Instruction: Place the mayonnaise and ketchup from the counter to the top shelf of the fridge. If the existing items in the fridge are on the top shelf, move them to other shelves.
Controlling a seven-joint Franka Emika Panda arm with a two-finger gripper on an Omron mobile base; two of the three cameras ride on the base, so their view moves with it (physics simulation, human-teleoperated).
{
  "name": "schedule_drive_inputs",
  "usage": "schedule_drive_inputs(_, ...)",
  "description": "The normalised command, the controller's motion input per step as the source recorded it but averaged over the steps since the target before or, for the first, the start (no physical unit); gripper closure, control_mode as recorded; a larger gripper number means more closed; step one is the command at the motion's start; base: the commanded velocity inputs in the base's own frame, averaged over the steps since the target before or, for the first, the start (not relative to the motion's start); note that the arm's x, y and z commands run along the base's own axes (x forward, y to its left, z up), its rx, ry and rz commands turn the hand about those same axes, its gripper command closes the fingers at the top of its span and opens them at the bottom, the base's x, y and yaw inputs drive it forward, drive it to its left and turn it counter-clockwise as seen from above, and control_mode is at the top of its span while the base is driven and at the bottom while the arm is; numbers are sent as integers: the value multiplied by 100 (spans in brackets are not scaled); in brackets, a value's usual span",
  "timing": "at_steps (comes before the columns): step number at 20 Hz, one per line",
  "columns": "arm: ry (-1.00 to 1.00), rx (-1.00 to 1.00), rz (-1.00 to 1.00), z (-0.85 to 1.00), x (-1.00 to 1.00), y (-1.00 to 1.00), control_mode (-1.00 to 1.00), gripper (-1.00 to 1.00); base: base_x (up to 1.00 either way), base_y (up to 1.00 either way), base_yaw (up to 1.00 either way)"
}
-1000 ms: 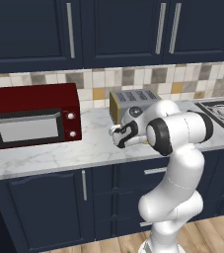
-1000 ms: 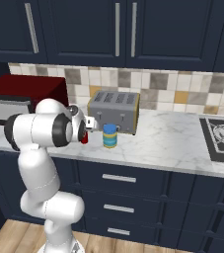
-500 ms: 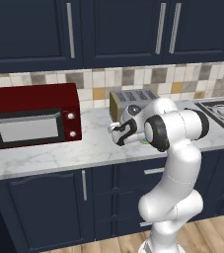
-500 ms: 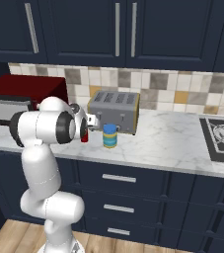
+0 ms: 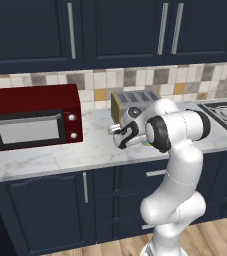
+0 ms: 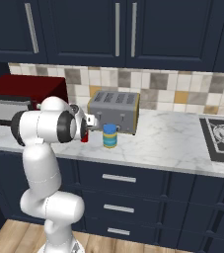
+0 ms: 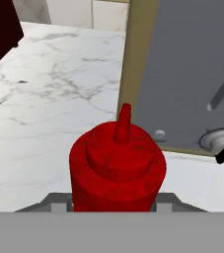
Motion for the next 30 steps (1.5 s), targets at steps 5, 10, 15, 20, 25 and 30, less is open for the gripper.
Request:
schedule_drive_inputs(5,0,0,0,0,0,0,-100,100,0,0,0)
schedule_drive_inputs(10,0,0,0,20,-34,0,-100,100,0,0,0)
schedule_drive_inputs(15,0,0,0,86,-88,5,-100,100,0,0,0)
schedule_drive_inputs(20,-1,-2,0,100,-93,6,-100,100,0,0,0)
schedule_drive_inputs(25,-6,-4,0,100,-99,1,-100,100,0,0,0)
schedule_drive_inputs(30,-9,-3,0,100,-100,0,-100,100,0,0,0)
